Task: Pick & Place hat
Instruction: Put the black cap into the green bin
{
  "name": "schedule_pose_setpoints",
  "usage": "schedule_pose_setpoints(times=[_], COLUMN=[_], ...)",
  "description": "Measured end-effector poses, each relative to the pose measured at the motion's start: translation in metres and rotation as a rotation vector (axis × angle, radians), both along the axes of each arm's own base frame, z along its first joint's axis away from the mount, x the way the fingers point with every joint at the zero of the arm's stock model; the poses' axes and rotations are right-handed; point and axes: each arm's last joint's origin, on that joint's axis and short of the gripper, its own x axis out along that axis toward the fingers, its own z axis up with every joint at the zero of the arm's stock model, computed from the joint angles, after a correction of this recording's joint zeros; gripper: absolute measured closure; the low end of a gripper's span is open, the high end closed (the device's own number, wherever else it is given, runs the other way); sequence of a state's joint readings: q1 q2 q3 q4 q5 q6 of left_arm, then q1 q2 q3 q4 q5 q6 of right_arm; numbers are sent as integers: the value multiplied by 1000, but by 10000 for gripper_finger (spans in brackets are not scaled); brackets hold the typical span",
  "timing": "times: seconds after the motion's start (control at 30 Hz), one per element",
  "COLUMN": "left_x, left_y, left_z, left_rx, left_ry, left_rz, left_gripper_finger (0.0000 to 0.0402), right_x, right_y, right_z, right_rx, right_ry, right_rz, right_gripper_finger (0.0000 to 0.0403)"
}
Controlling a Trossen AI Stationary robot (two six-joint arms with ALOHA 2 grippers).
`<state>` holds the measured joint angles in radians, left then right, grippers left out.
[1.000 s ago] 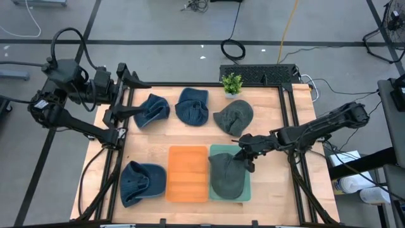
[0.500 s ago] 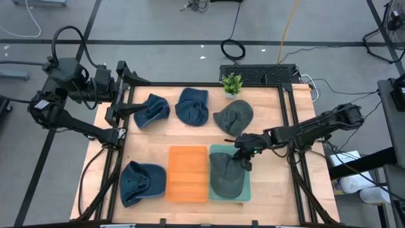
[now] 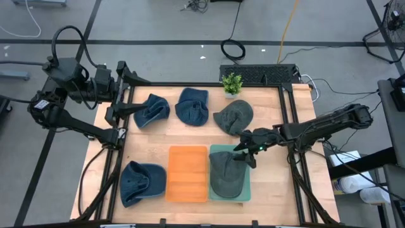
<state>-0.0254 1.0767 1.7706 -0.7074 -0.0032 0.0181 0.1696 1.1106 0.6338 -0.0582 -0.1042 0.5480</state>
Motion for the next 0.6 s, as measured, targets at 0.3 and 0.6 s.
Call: schedule_pose_setpoints(times=[0.3, 0.6], left_x=[0, 0], left_y=[0, 0], left_z=[0, 0], left_rx=[0, -13], left_ry=[-3, -2], left_rz=[0, 0], left_gripper_finger=[50, 50], right_x=[-10, -16], right_y=[-2, -4], right_z=[25, 58], right_rx=[68, 70], right_ry=[-139, -414], right_rz=[-29, -39], right_gripper_finger=[132, 136])
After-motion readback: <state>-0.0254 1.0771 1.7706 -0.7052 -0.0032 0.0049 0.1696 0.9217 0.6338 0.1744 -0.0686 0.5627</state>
